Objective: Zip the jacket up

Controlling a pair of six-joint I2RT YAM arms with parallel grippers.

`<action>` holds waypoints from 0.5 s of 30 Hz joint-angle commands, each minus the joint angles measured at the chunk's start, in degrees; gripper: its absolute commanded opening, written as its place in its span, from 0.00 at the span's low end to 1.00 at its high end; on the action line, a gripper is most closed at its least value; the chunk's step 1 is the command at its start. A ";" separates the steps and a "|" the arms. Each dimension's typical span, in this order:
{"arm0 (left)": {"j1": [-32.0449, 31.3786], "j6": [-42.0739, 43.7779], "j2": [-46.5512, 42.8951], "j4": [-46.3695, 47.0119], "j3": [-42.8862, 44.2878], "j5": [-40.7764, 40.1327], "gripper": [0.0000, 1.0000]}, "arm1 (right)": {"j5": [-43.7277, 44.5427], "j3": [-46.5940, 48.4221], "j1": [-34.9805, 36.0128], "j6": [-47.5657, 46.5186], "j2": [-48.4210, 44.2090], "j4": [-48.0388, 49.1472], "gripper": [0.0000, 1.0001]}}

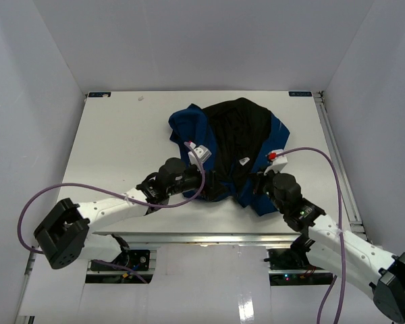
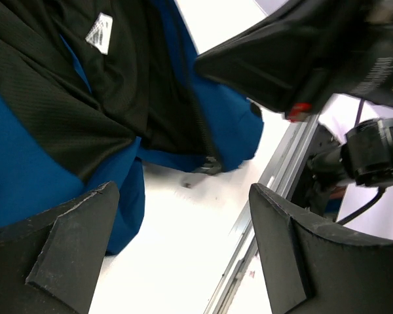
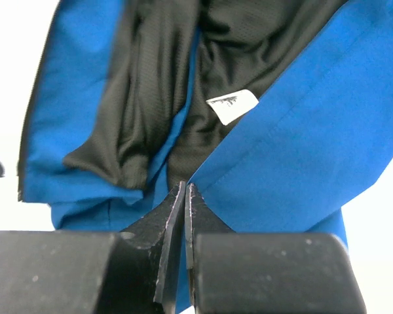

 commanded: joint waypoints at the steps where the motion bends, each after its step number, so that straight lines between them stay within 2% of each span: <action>1: 1.00 1.47 5.65 3.59 4.51 12.08 0.91 | -7.16 -3.95 -0.29 -1.71 -5.91 6.27 0.08; 4: 1.01 2.33 10.62 3.86 7.33 16.25 0.90 | -8.22 -6.32 -0.53 -1.95 -9.57 6.55 0.08; 8: 0.97 2.99 15.27 2.80 11.08 17.42 0.89 | -10.25 -9.25 -0.68 -2.06 -13.69 7.63 0.08; 15: 0.90 2.53 23.08 2.29 15.84 23.48 0.85 | -12.52 -10.78 -0.73 -1.51 -14.63 9.23 0.08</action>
